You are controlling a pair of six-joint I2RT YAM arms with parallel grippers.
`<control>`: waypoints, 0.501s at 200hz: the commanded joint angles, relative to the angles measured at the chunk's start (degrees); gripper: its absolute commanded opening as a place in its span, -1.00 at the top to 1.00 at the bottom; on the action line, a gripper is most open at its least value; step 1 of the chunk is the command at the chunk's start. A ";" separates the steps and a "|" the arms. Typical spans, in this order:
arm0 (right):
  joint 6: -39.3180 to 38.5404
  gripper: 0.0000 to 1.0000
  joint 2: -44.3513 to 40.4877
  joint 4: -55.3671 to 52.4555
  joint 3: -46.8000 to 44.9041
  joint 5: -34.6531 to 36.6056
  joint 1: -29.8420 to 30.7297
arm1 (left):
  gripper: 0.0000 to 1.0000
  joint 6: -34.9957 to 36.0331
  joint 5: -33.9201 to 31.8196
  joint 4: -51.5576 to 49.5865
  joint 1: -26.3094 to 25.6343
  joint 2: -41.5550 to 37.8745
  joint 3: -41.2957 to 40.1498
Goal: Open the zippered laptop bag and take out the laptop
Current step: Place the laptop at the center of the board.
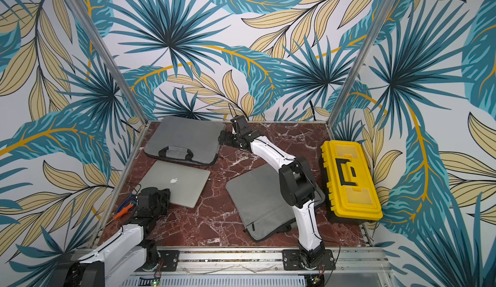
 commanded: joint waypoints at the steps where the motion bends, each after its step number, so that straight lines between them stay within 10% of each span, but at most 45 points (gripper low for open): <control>1: -0.62 -0.92 -3.17 0.34 -1.48 0.79 0.32 | 0.22 2.41 2.20 -2.21 -2.30 2.49 1.71; 100: -0.91 -0.93 -2.90 0.72 -0.77 -0.44 0.26 | 0.22 0.34 2.16 -2.30 -5.93 3.93 1.82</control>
